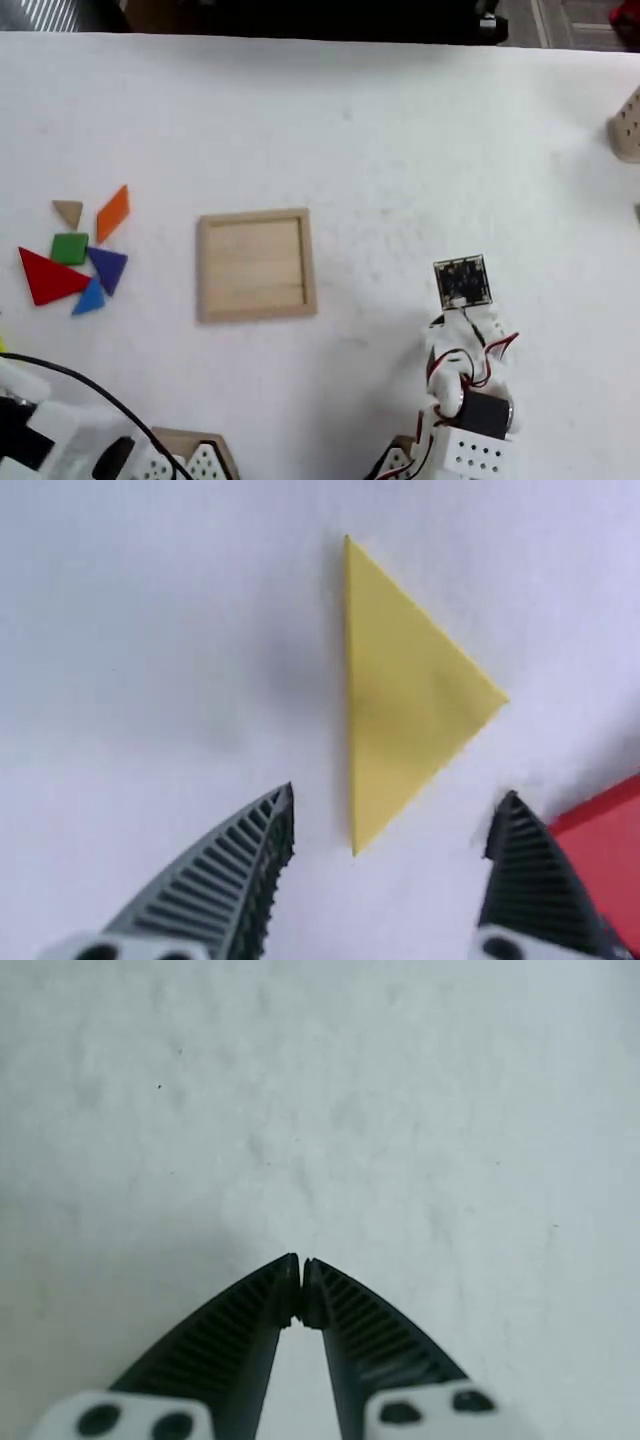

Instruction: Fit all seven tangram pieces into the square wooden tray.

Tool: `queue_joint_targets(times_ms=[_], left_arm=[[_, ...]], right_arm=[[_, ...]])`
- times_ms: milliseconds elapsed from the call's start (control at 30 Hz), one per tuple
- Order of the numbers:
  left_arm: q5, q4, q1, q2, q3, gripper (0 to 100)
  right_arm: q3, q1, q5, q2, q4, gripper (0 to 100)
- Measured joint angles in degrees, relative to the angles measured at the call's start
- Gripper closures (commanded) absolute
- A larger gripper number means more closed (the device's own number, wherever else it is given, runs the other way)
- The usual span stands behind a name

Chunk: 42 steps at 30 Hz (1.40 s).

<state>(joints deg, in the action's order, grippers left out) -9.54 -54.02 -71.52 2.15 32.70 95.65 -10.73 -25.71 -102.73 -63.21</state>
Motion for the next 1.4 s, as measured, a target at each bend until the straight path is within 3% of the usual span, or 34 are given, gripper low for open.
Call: queue_joint_targets(times_ms=[367,567,667,867,1400], left_arm=[[-0.26,-8.26,0.09,-21.54,-22.33,75],[0.0,-11.6,0.18,-24.44,-29.45,62],[0.26,-15.12,0.18,-24.44,-32.35,61],[-1.58,-16.88,0.26,-25.41,-33.49,61],[-4.13,-9.67,0.53,-32.35,-30.59,61]], right_arm=[[0.0,0.0,0.0,0.0,-0.26,98.1],[0.0,0.0,0.0,0.0,-0.26,98.1],[0.0,0.0,0.0,0.0,-0.26,98.1],[0.0,0.0,0.0,0.0,-0.26,98.1],[0.0,0.0,0.0,0.0,-0.26,98.1]])
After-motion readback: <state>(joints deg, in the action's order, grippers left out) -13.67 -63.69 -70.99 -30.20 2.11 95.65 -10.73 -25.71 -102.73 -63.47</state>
